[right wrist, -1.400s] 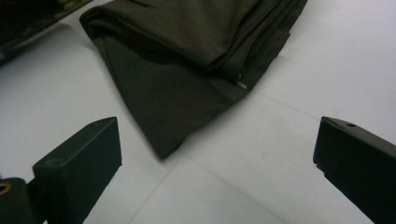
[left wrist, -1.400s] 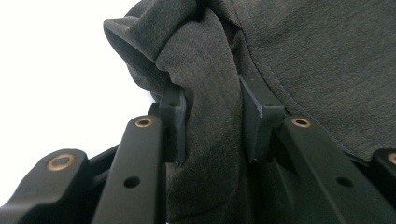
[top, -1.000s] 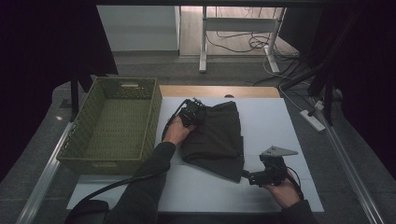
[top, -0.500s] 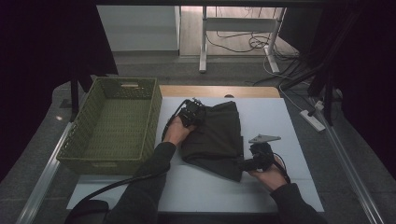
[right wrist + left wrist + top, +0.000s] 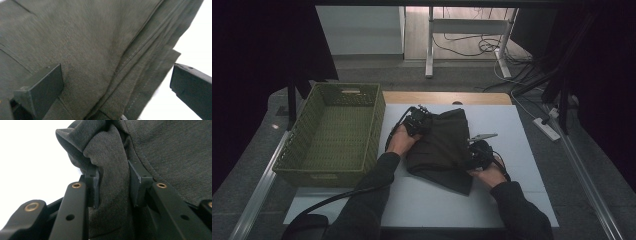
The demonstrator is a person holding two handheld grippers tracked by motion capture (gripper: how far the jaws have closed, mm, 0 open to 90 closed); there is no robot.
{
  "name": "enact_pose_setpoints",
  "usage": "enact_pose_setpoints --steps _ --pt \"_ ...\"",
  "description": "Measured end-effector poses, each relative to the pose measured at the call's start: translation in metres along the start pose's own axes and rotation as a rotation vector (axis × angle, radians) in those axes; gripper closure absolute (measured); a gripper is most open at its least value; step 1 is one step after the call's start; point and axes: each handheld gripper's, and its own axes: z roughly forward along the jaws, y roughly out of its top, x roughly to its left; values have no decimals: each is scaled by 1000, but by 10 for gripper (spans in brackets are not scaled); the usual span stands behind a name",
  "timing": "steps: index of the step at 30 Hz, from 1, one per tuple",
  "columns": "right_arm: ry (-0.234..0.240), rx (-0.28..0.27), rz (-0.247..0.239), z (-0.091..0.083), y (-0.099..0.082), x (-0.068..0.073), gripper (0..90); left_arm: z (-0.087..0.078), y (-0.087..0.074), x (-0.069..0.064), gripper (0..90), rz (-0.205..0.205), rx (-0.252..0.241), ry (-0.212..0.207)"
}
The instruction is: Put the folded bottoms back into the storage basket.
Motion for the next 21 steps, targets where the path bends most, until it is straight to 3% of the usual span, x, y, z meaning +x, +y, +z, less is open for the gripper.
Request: enact_pose_setpoints --steps 6,12,15,21 --pt "61 55 29 13 -1 -6 0 0 -1 0 642 -3 -4 -1" --pt "69 79 -40 21 5 4 4 0 -2 1 635 -7 -9 -3" --pt "79 84 -68 22 8 8 69 1 -3 0 631 0 -19 2" --pt "128 72 -70 22 12 8 232 2 -6 3 628 -11 -39 -9"
